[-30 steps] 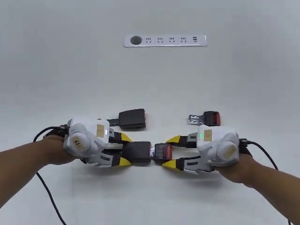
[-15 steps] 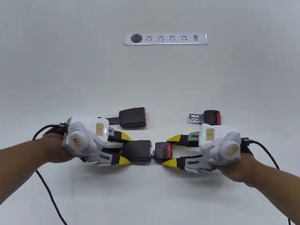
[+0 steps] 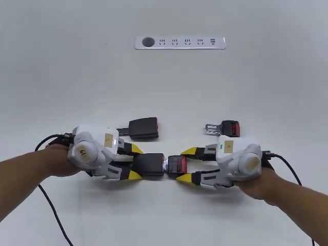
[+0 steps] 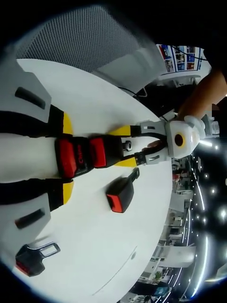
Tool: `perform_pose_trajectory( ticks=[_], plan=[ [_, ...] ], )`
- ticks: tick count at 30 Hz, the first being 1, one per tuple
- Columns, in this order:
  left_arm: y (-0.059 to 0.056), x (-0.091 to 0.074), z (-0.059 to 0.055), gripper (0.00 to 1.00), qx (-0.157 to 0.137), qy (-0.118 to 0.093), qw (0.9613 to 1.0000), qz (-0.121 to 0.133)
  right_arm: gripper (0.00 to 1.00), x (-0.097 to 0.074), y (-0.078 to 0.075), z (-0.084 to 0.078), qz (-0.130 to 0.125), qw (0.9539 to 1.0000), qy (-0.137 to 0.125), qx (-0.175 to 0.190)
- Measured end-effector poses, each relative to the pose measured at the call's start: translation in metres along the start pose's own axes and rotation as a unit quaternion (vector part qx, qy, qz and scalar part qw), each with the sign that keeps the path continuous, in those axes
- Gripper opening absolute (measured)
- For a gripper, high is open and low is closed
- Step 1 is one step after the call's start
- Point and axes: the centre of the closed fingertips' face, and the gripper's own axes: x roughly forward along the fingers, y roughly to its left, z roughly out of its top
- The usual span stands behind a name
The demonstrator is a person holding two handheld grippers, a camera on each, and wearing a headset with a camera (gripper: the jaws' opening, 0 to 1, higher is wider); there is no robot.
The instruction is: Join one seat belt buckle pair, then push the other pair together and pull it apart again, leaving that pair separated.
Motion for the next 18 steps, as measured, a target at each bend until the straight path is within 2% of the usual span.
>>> perform_pose_trajectory(
  ticks=[14,16,18],
  plan=[
    [-0.0016,0.0017,-0.0038,0.33,0.005,0.047,0.9989,-0.002,0.34,-0.0005,0.0031,-0.0017,-0.003,0.9993,0.036,0.003],
    [-0.0020,0.0018,-0.0022,0.35,-0.002,0.049,0.9988,-0.001,0.34,-0.0018,0.0032,-0.0030,-0.008,0.9986,0.050,0.018],
    [0.0004,0.0000,-0.0046,0.40,-0.009,0.057,0.9983,0.011,0.34,-0.0031,0.0020,-0.0051,-0.019,0.9966,0.060,0.054]
  ],
)
